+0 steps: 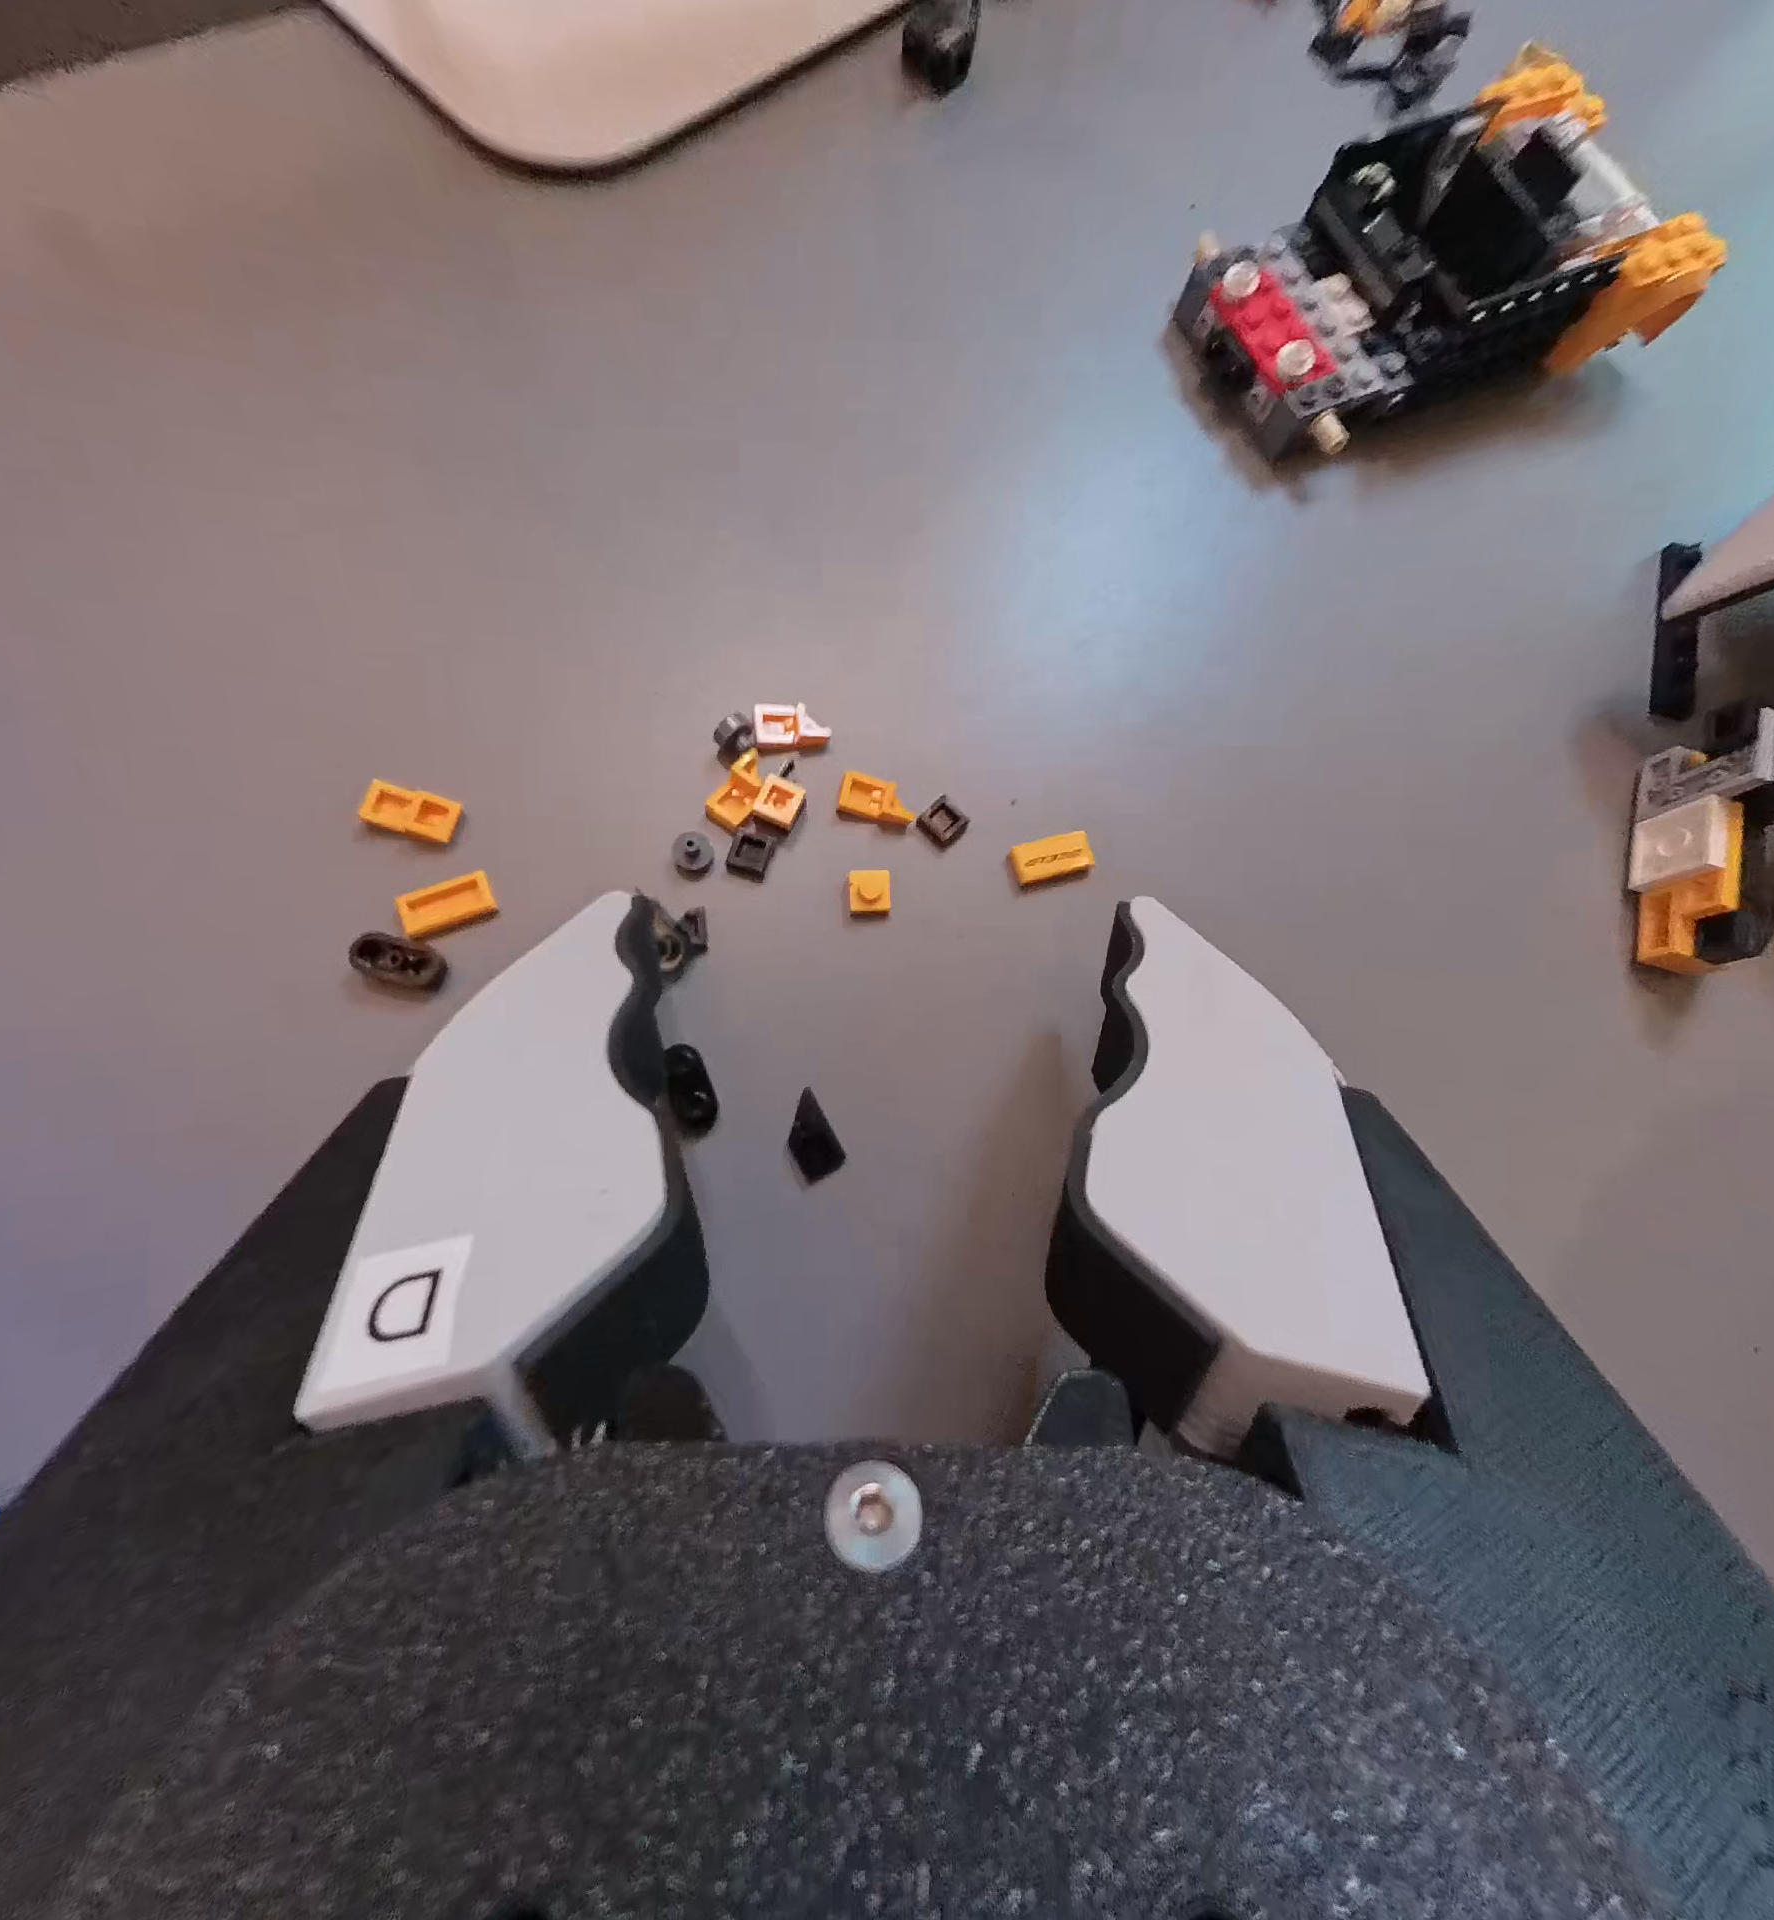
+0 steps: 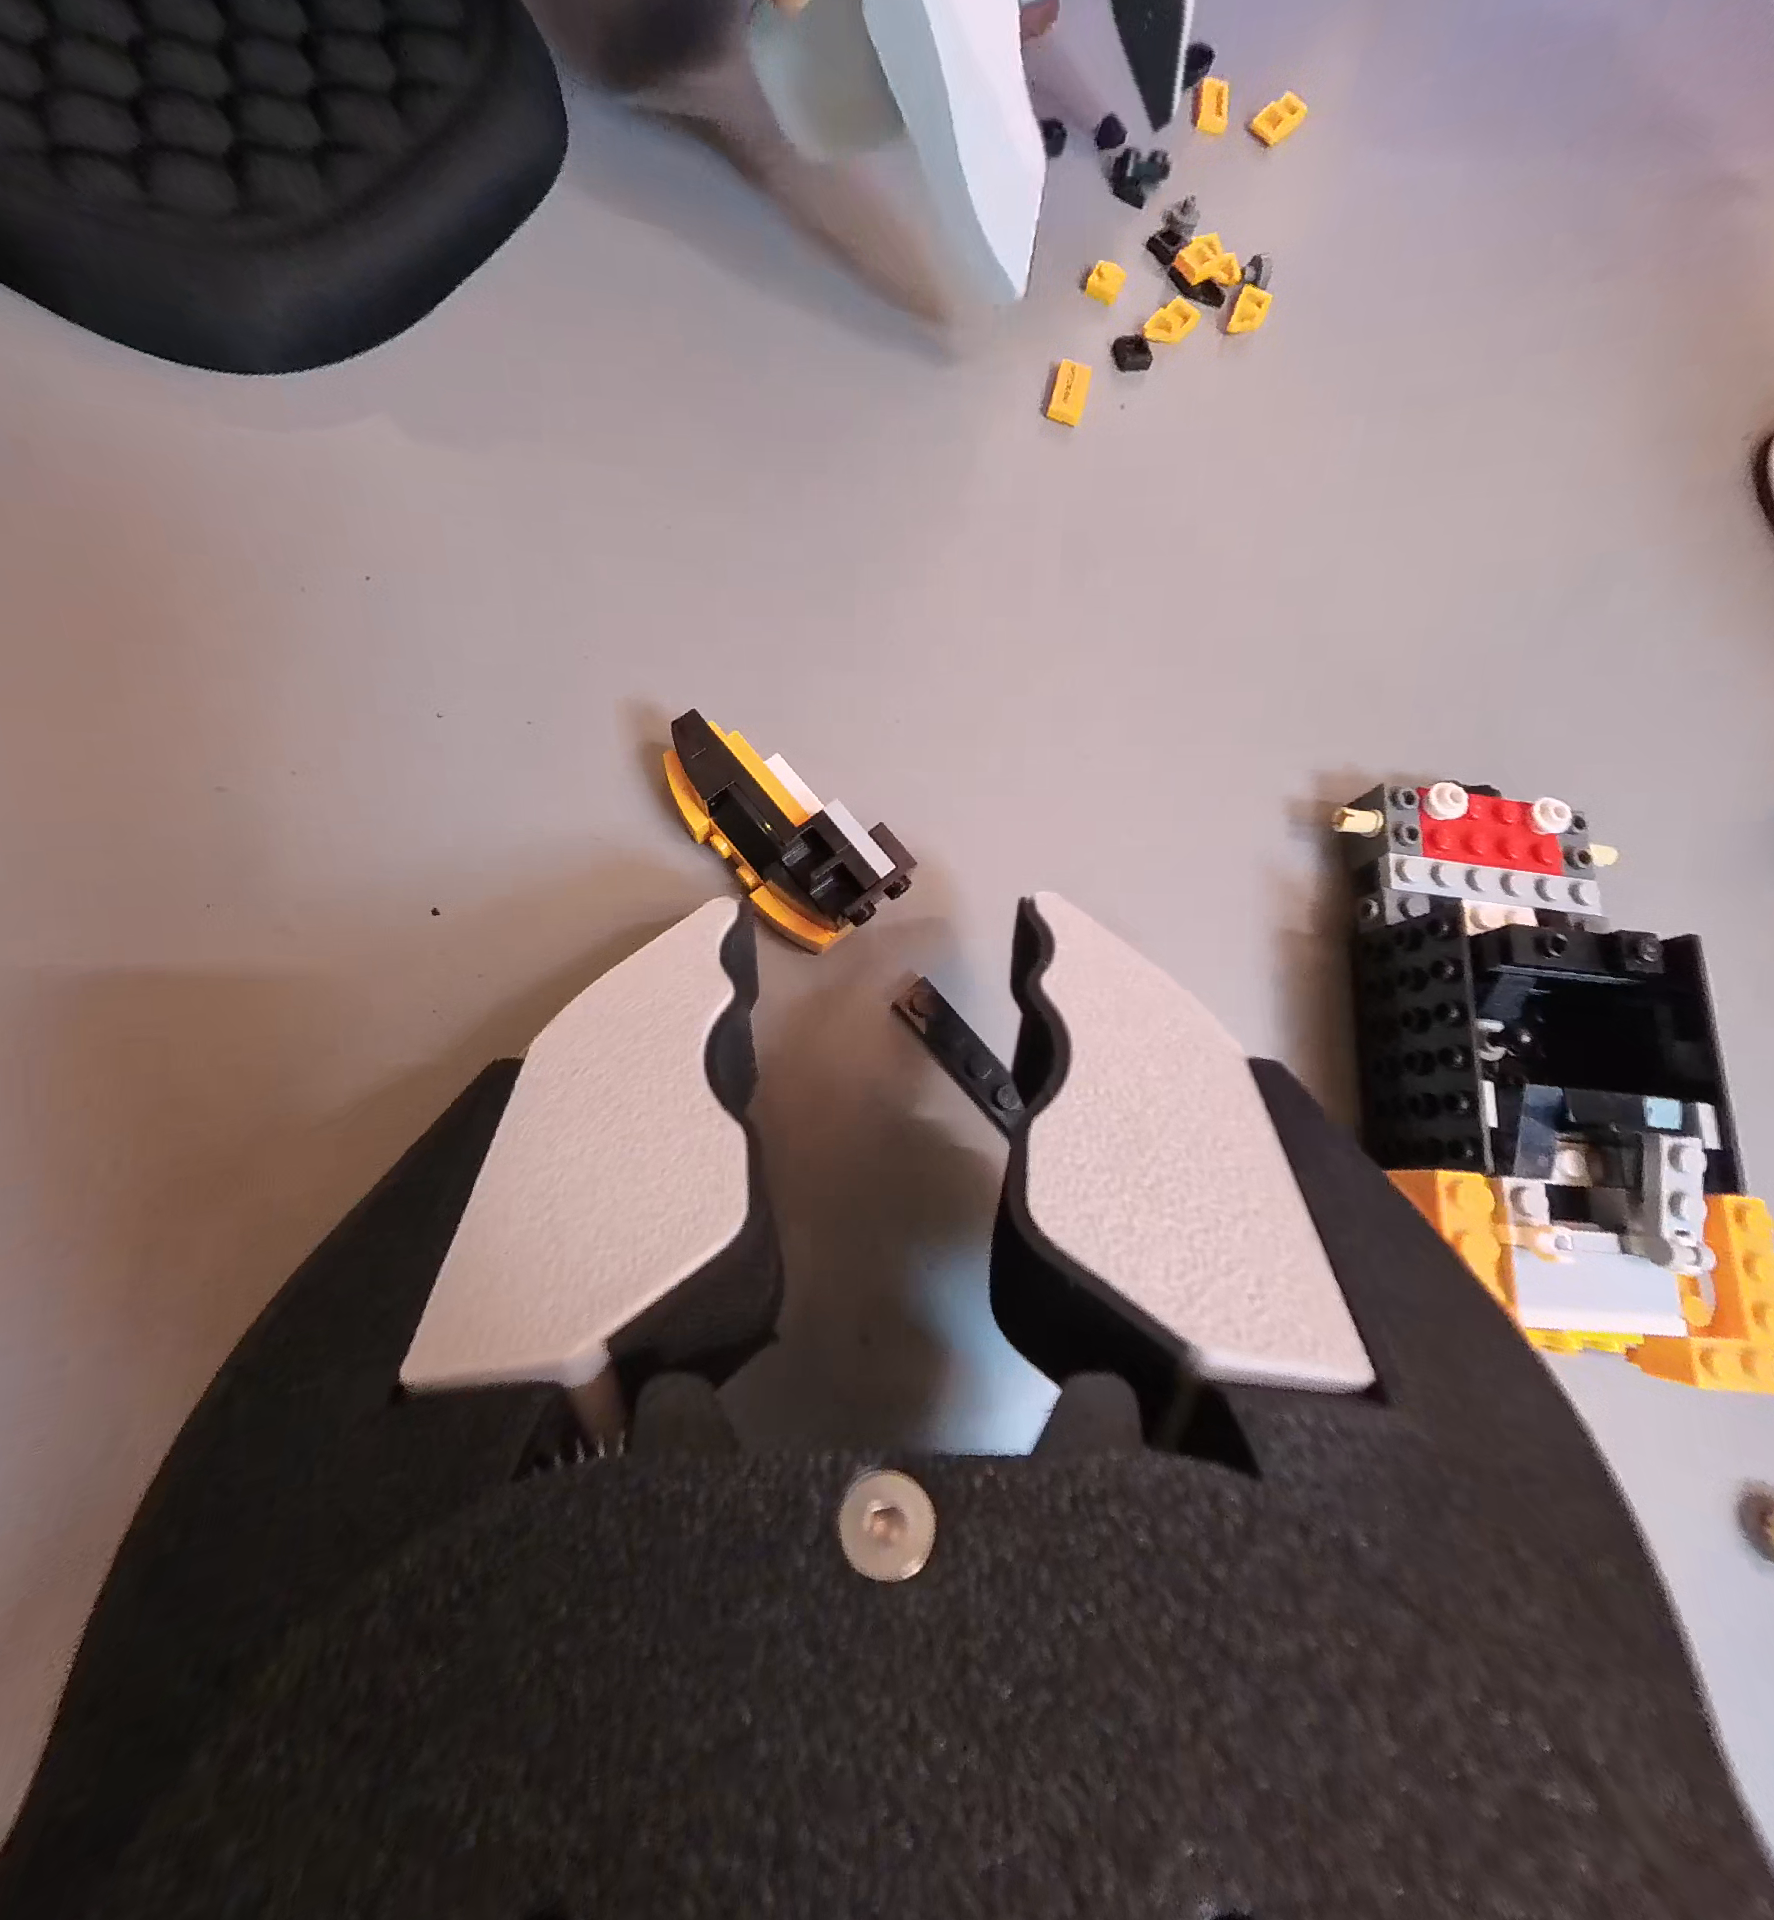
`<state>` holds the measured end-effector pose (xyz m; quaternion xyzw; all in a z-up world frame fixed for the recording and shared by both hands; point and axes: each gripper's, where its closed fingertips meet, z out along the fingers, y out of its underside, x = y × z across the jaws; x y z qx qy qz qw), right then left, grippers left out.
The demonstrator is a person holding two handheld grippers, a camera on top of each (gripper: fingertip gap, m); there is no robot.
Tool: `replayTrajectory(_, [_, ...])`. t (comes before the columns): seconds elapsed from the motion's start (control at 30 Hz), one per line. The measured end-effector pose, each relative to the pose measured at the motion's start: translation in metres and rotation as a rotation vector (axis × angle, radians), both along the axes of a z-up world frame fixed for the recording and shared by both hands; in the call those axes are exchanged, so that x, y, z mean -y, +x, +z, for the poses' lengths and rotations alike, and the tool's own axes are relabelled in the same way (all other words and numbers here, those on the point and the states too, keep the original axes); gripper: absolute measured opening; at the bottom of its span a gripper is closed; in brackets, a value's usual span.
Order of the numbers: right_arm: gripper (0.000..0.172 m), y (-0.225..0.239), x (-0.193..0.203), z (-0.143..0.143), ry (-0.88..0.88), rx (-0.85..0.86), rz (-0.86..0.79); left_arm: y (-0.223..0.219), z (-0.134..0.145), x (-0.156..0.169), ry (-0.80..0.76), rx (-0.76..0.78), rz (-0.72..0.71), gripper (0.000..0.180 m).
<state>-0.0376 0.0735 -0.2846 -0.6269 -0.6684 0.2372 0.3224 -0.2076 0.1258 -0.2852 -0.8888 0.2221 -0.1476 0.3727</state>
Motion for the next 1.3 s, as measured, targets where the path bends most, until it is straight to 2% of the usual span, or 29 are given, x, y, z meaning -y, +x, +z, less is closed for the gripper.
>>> replayTrajectory(0.13, [0.047, 0.006, -0.007, 0.007, 0.007, -0.012, -0.029, 0.003, 0.006, 0.002, 0.052, -0.032, -0.031, 0.082])
replayTrajectory(0.23, [0.046, 0.021, -0.015, 0.003, 0.003, 0.042, -0.054, 0.022, 0.022, 0.008, 0.143, 0.006, -0.130, 0.063])
replayTrajectory(0.4, [0.034, 0.045, -0.028, -0.008, -0.025, 0.133, -0.077, 0.058, 0.035, 0.025, 0.193, 0.074, -0.285, 0.051])
replayTrajectory(0.53, [0.026, 0.041, -0.036, -0.012, -0.088, 0.130, -0.053, 0.078, 0.035, 0.034, 0.200, 0.086, -0.366, 0.048])
replayTrajectory(0.6, [0.007, 0.038, -0.024, -0.014, -0.168, 0.133, 0.018, 0.088, 0.036, 0.040, 0.207, 0.093, -0.407, 0.048])
replayTrajectory(0.73, [0.007, 0.040, -0.017, -0.012, -0.125, 0.154, 0.052, 0.105, 0.042, 0.052, 0.242, 0.106, -0.482, 0.048])
replayTrajectory(0.9, [0.007, 0.020, -0.003, 0.029, -0.030, 0.004, 0.092, 0.136, 0.056, 0.067, 0.342, 0.070, -0.605, 0.047])
replayTrajectory(1.03, [0.007, 0.000, 0.025, 0.046, -0.002, -0.027, 0.177, 0.150, 0.058, 0.074, 0.460, -0.069, -0.691, 0.040])
replayTrajectory(1.1, [0.007, -0.006, 0.033, 0.049, -0.012, -0.050, 0.199, 0.154, 0.054, 0.082, 0.459, -0.093, -0.737, 0.027])
replayTrajectory(1.13, [0.007, -0.008, 0.036, 0.051, -0.019, -0.062, 0.201, 0.154, 0.052, 0.087, 0.443, -0.093, -0.760, 0.010])
replayTrajectory(1.23, [0.008, -0.013, 0.038, 0.061, -0.015, -0.125, 0.198, 0.147, 0.062, 0.092, 0.420, -0.099, -0.750, 0.008])
replayTrajectory(1.3, [0.014, -0.010, 0.025, 0.067, 0.042, -0.130, 0.140, 0.126, 0.075, 0.084, 0.434, -0.146, -0.672, 0.008])
